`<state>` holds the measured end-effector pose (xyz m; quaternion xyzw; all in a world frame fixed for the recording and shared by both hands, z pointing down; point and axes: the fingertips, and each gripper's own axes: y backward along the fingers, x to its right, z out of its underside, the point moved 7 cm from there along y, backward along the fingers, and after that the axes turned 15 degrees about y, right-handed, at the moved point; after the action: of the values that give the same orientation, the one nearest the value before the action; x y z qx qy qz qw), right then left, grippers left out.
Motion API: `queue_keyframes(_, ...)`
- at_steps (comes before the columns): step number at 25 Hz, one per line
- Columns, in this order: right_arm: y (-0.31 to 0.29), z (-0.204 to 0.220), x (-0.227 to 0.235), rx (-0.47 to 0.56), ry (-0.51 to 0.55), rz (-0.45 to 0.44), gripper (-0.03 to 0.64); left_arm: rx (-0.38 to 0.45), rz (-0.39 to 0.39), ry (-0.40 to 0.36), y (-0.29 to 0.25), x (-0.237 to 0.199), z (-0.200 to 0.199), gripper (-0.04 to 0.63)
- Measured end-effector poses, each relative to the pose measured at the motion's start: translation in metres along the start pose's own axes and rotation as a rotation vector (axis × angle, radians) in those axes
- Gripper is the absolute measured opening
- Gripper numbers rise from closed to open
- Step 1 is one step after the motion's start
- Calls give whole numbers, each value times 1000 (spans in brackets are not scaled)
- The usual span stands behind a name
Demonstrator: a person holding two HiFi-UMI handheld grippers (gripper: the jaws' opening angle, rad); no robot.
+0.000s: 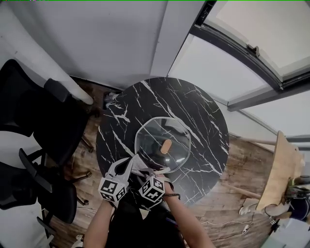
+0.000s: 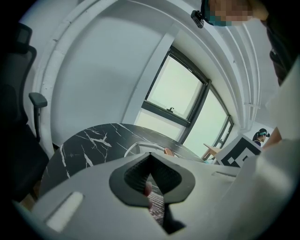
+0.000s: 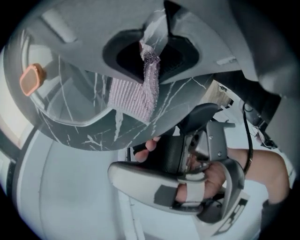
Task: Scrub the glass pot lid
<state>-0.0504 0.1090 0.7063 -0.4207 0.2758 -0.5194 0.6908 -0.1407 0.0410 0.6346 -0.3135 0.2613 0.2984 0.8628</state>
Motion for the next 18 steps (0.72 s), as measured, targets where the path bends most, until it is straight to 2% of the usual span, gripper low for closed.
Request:
queue_keyframes(2,10,-3,-1,67,-22,-12,74,14,4,4,5,2,-3,2)
queue_keyframes(7,54,1,12,298,-179,-21,74,83,22,9,18,12,-23,2)
queue_keyframes(9,73,8,15,364,-185,54,74,97,30,-7,20,18,-29,2)
queue_keyframes(13,114,30,20,428,-208,274,74,119,5,-32,14,31,-33,2)
queue_keyframes(18,162,69,53,412,-337,547,75,192,-48,-9,-5,49,-45,2)
